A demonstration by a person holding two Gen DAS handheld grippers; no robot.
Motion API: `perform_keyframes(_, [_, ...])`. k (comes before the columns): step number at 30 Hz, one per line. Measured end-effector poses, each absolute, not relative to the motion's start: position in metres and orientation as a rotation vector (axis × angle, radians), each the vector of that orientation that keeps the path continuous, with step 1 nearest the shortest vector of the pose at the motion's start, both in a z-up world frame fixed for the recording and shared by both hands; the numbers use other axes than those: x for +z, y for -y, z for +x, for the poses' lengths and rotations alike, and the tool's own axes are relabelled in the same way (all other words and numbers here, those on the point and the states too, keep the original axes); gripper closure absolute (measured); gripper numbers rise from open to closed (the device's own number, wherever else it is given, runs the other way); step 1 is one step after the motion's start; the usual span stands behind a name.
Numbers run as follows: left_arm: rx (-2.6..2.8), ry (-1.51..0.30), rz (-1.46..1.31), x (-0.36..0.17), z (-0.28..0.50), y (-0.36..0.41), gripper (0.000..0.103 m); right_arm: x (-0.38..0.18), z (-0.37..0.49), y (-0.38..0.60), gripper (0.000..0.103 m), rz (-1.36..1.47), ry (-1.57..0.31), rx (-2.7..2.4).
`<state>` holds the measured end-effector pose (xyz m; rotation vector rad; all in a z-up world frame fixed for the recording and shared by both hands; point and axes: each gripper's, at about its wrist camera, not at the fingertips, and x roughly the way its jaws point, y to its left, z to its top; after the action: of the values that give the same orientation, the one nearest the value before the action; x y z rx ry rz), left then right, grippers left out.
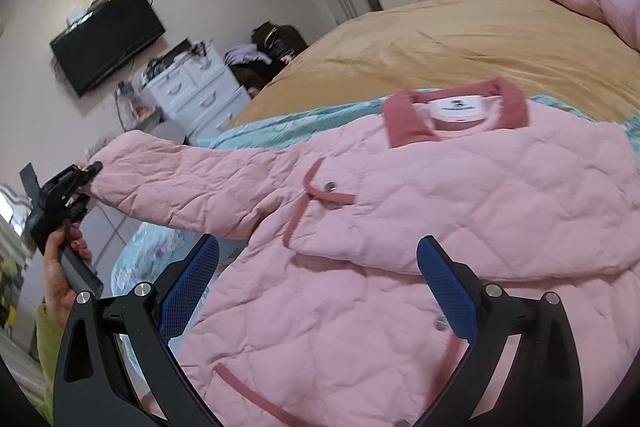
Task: Fold large clothes
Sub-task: 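Grasp the other sleeve cuff with the left tool and lift it, then lay the held sleeve across the jacket front with the left tool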
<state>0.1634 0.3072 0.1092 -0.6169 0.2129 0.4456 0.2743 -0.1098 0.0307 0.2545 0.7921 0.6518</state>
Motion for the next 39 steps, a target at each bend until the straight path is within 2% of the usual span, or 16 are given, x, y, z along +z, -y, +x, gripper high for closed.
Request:
perform_keyframes(8, [0.370, -0.208, -0.491, 0.152, 0.183, -0.245, 0.091, 0.036, 0.265, 0.157, 0.004, 0.340, -0.759, 0.626])
perform_keyframes(20, [0.227, -0.220, -0.367, 0.162, 0.203, -0.162, 0.091, 0.032, 0.258, 0.209, 0.004, 0.408, -0.748, 0.582])
perform_keyframes(30, [0.065, -0.279, -0.256, 0.148, 0.232, -0.088, 0.091, 0.024, 0.260, 0.253, 0.004, 0.473, -0.741, 0.519])
perform_keyframes(39, [-0.085, -0.374, -0.122, 0.106, 0.258, -0.012, 0.091, 0.018, 0.255, 0.305, 0.004, 0.525, -0.724, 0.427])
